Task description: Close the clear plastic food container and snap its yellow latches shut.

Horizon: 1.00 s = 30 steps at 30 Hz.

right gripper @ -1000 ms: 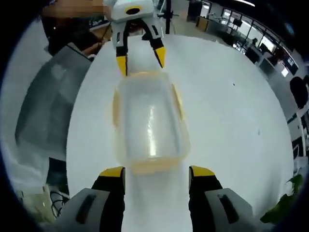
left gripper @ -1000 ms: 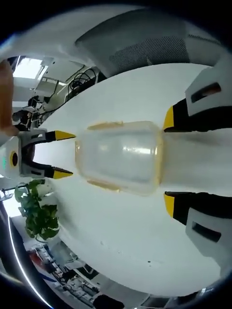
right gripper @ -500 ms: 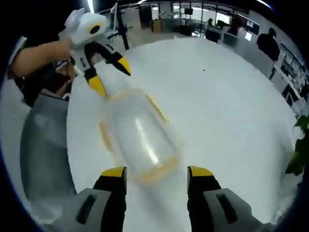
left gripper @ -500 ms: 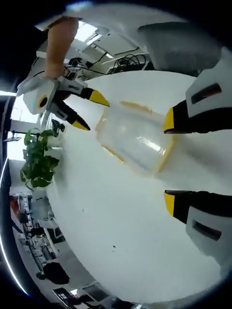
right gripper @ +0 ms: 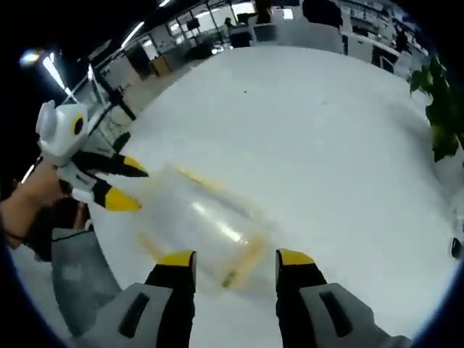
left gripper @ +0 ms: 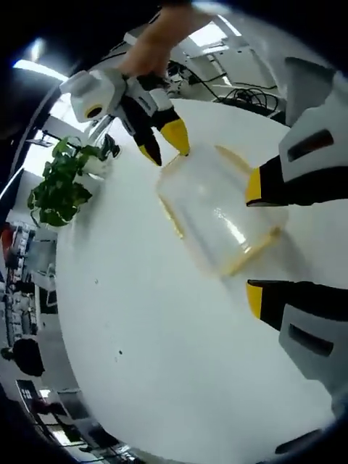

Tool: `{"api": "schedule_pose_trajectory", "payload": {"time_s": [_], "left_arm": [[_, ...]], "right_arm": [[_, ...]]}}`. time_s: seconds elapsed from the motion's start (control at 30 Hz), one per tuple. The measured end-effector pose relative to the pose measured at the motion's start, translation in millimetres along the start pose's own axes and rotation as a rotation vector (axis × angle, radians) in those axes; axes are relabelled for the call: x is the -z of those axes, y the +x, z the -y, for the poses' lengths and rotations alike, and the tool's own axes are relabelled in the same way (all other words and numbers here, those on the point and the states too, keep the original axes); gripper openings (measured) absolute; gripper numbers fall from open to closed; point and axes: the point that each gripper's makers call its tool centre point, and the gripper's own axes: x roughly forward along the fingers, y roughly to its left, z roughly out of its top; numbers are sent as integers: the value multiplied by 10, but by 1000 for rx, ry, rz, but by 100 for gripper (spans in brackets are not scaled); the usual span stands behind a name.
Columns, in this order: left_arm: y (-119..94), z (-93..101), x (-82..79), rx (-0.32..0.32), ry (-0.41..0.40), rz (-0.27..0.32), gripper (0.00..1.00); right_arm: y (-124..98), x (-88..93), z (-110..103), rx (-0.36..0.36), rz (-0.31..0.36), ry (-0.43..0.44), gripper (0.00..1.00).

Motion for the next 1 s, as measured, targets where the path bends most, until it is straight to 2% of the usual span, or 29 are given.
{"api": "schedule_pose_trajectory", "payload": {"time_s": [0.03,0.13,0.23,0.4,0.63,0.7,0.73,0.77,0.8,0.83,0.87,1.0], "left_arm": [[15,12,16,1,-18,-8,39],[55,30,63,4,-50,-26,39],[74,32,72,9,-137,-22,39],[107,56,45,29,-152,-17,37],[126,72,45,33,-165,-32,34],[131,77,51,28,-157,-24,33],[142,86,46,31,-211,-5,31],[174,200,-50,105,-227,40,29],[154,71,-6,2,-271,30,29],[152,106,13,37,-205,15,29],[151,86,14,46,-215,15,29],[144,94,23,61,-217,9,30]], "right_arm": [[15,13,-2,-2,-4,31,43],[58,63,30,8,-26,44,43],[85,73,21,-6,-19,108,43],[150,97,-41,-33,-27,135,40],[159,105,-49,-20,-32,148,40],[174,113,-58,-26,-32,176,38],[170,117,-66,-24,-36,169,37],[161,106,-125,-55,-30,148,34],[240,69,-48,9,-14,145,34],[231,80,-46,3,-22,131,34],[204,88,-44,-2,-23,157,34],[189,106,-48,-2,-8,161,35]]}}
